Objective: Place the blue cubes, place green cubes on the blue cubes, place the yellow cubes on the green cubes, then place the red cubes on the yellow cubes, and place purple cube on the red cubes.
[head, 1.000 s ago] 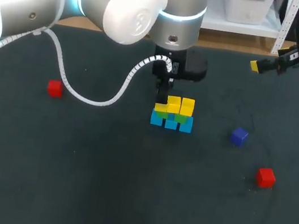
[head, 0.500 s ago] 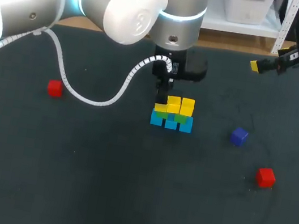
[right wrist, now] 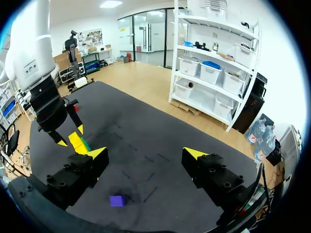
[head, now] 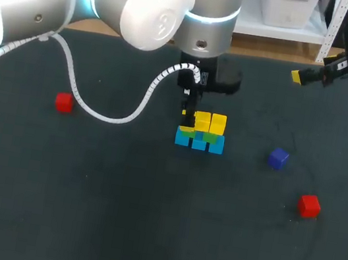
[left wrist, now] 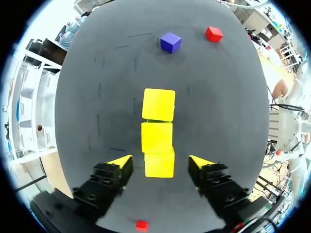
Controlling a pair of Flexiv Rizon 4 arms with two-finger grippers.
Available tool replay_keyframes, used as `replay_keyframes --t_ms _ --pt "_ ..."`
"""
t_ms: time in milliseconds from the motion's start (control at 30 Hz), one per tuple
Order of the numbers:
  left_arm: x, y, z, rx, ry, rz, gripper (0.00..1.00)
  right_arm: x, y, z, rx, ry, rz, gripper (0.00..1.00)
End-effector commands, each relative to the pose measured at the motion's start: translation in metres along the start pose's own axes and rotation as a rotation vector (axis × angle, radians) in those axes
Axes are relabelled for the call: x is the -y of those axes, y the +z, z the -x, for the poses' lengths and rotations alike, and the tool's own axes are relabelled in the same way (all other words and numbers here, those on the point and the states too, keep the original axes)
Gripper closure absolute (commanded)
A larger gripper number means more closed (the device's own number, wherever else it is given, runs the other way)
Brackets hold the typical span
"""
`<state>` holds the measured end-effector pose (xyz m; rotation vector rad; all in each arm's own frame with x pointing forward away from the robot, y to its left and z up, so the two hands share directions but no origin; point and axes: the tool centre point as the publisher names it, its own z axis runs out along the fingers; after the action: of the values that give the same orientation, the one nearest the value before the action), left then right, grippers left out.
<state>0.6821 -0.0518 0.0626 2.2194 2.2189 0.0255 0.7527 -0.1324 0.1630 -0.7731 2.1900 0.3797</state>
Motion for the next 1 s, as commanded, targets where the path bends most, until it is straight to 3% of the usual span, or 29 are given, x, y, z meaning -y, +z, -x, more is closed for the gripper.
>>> replay_keyframes --t_ms 33,267,667,833,1000 --pt "-0.001 -0.001 -0.001 0.002 -0.004 0.001 0.0 -0.001 0.0 0.0 -0.001 0.0 -0.003 0.0" --pt "-0.005 -0.008 -0.019 0.02 -0.102 0.022 0.0 -0.001 0.0 0.0 -0.001 0.0 -0.003 0.0" --pt "-0.001 -0.016 -0.08 0.092 -0.365 -0.008 0.0 -0.001 0.0 0.0 -0.001 0.0 -0.003 0.0" --pt "0.003 -0.009 -0.108 0.089 -0.505 -0.026 0.0 -0.001 0.0 0.0 -0.001 0.0 -0.003 0.0" --pt "0.006 -0.005 -0.133 0.091 -0.704 -0.001 0.0 -0.001 0.0 0.0 -0.001 0.0 -0.003 0.0"
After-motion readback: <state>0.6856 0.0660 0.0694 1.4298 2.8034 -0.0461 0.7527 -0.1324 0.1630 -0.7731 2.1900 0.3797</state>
